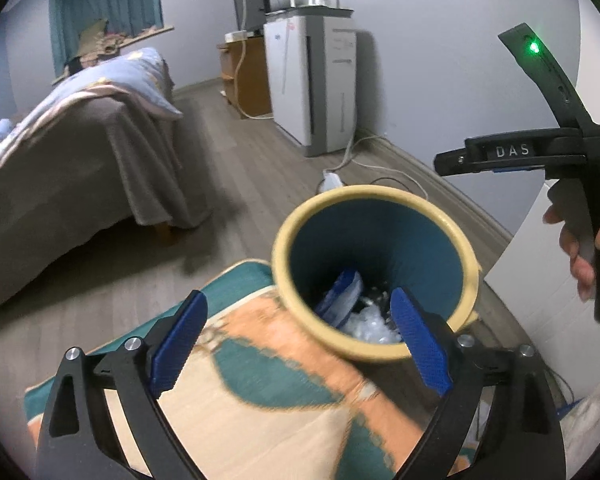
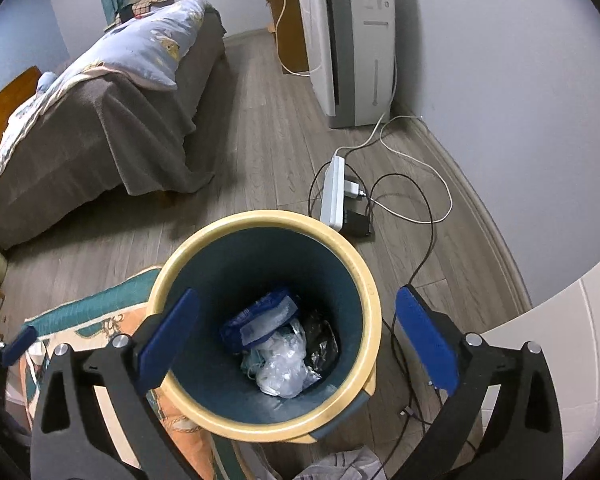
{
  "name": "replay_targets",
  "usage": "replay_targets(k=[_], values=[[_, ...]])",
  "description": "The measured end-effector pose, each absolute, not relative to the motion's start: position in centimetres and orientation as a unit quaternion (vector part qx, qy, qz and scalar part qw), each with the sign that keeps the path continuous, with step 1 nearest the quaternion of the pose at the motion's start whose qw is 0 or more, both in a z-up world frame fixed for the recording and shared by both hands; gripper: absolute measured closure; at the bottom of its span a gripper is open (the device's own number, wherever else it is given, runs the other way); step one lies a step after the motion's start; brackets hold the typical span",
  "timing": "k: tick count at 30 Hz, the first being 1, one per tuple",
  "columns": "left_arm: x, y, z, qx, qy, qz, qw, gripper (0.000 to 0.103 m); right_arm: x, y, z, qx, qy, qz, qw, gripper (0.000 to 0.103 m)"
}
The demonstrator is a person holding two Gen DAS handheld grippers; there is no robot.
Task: Collect trash
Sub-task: 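Move both open grippers back over the cushion, then grasp the purple spray bottle with the left gripper while the right grasps the COLTALIN box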
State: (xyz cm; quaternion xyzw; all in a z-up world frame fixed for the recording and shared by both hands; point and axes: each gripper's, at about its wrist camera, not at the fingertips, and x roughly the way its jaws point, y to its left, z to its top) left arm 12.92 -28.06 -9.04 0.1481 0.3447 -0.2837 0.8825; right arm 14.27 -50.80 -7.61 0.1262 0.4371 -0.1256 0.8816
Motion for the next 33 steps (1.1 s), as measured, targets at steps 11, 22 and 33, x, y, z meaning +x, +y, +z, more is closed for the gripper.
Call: replay_targets(k=[11, 22, 33], values=[[10.1, -17.0, -5.9, 0.116, 0.337, -0.208, 0.911, 0.01, 13.6, -41.1, -5.8, 0.055, 0.436, -0.058, 0.896, 0.006], [5.9, -6.8, -7.9, 0.067, 0.398, -0.148, 0.903, 0.01, 13.6, -31.0, -7.9, -0.009, 0.476, 0.013, 0.879, 0.006], [2.0, -6.7, -13.6, 0.109, 0.486, -0.177, 0.849, 0.012, 13.5, -25.3, -9.4, -0.017, 0.507, 0.028, 0.861, 0.006]])
